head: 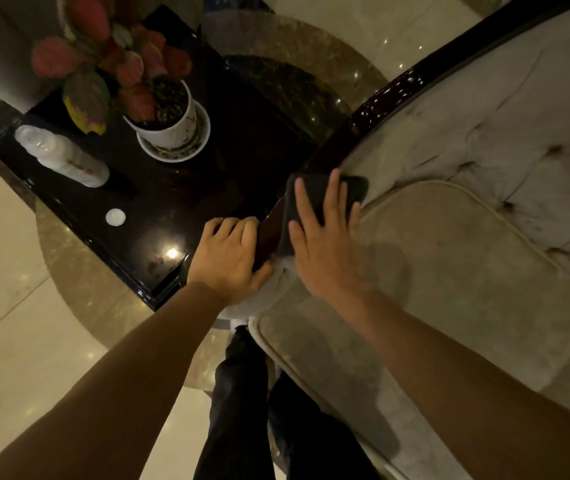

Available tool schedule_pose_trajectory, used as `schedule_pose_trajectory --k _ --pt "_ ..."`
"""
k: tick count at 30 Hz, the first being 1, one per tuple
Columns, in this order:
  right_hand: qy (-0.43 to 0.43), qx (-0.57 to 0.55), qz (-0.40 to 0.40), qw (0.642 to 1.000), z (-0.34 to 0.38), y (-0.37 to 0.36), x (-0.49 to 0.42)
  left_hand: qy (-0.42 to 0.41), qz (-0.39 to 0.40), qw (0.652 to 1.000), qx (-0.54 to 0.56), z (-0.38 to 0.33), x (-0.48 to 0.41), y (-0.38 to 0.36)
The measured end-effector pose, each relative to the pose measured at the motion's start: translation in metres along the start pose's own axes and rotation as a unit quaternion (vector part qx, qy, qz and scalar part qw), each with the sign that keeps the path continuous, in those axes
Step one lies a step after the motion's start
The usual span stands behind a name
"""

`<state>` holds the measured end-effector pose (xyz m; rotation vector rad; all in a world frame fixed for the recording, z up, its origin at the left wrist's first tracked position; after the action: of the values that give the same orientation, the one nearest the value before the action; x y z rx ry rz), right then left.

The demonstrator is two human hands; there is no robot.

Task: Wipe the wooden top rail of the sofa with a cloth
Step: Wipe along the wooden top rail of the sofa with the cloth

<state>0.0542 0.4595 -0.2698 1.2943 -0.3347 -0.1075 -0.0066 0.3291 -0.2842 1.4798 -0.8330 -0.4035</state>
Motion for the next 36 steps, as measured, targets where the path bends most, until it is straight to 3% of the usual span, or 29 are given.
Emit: schedule_pose_trajectory --k 3,7,8,10,12,13,16,18,19,20,22,24,25,27,29,30,32,34,36 --pt "0.030 0.014 -0.024 0.999 0.009 0.016 -0.003 -0.010 -0.009 1.000 0.008 0.000 0.001 -0.002" --pt "0.206 0.113 -0.002 0.972 0.029 0.030 -0.037 -0.014 -0.025 1.000 0.010 0.000 0.001 0.001" --pt "0.191 0.126 -0.006 0.973 0.018 0.040 -0.060 -0.011 -0.024 1.000 0.006 0.001 0.000 0.001" --pt "0.063 0.097 -0.037 0.993 -0.024 0.069 -0.109 -0.005 -0.017 1.000 0.007 0.001 0.001 -0.001" --pt "-0.055 0.050 -0.046 0.996 -0.044 0.079 -0.119 0.000 0.002 1.000 0.016 0.003 0.000 -0.005" --pt "-0.068 0.057 -0.053 0.995 -0.033 0.073 -0.108 0.001 0.009 1.000 0.019 0.004 -0.002 -0.006" --pt "0.071 0.085 -0.005 0.994 0.035 0.040 -0.051 -0.002 0.033 0.999 0.023 0.004 -0.001 -0.004" --pt "0.166 0.096 0.038 0.981 0.032 0.038 -0.044 0.005 0.048 0.998 0.035 0.004 -0.003 -0.003" --pt "0.177 0.105 0.023 0.978 0.014 0.044 -0.058 0.016 0.053 0.997 0.049 0.004 -0.008 0.000" --pt "0.139 0.098 0.004 0.985 -0.012 0.055 -0.078 0.028 0.052 0.996 0.069 0.002 -0.016 0.006" --pt "-0.034 0.027 -0.027 0.999 -0.072 0.079 -0.117 0.023 0.036 0.992 0.118 -0.013 -0.044 0.023" --pt "-0.144 -0.014 -0.035 0.989 -0.085 0.077 -0.121 0.003 0.014 0.988 0.155 -0.037 -0.077 0.040" --pt "-0.127 0.004 -0.041 0.991 -0.070 0.074 -0.116 0.002 0.014 0.985 0.171 -0.046 -0.091 0.044" --pt "-0.014 0.022 -0.029 0.999 -0.045 0.067 -0.095 0.021 0.036 0.981 0.188 -0.059 -0.109 0.044" --pt "0.093 0.043 -0.001 0.995 -0.062 0.072 -0.093 0.052 0.050 0.981 0.183 -0.060 -0.111 0.041" --pt "0.094 0.058 0.002 0.994 -0.088 0.079 -0.105 0.060 0.047 0.983 0.168 -0.060 -0.112 0.042" --pt "-0.031 0.052 -0.009 0.998 -0.157 0.098 -0.137 0.054 0.038 0.988 0.142 -0.064 -0.119 0.046" --pt "-0.122 0.023 -0.038 0.992 -0.175 0.102 -0.151 0.052 0.025 0.990 0.129 -0.073 -0.135 0.056" --pt "-0.062 0.010 -0.062 0.996 -0.141 0.093 -0.144 0.050 0.009 0.991 0.124 -0.088 -0.161 0.065"
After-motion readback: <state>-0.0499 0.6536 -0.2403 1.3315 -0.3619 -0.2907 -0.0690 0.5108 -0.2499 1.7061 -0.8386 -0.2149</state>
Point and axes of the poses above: each hand's wrist, its own x-axis away from the middle knuckle, its own y-axis out of the back of the hand, z = x × y, the point moved 8 cm from there along -x, towards the middle knuckle, and after that the axes turned 3 degrees about y, right-handed, at the moved point
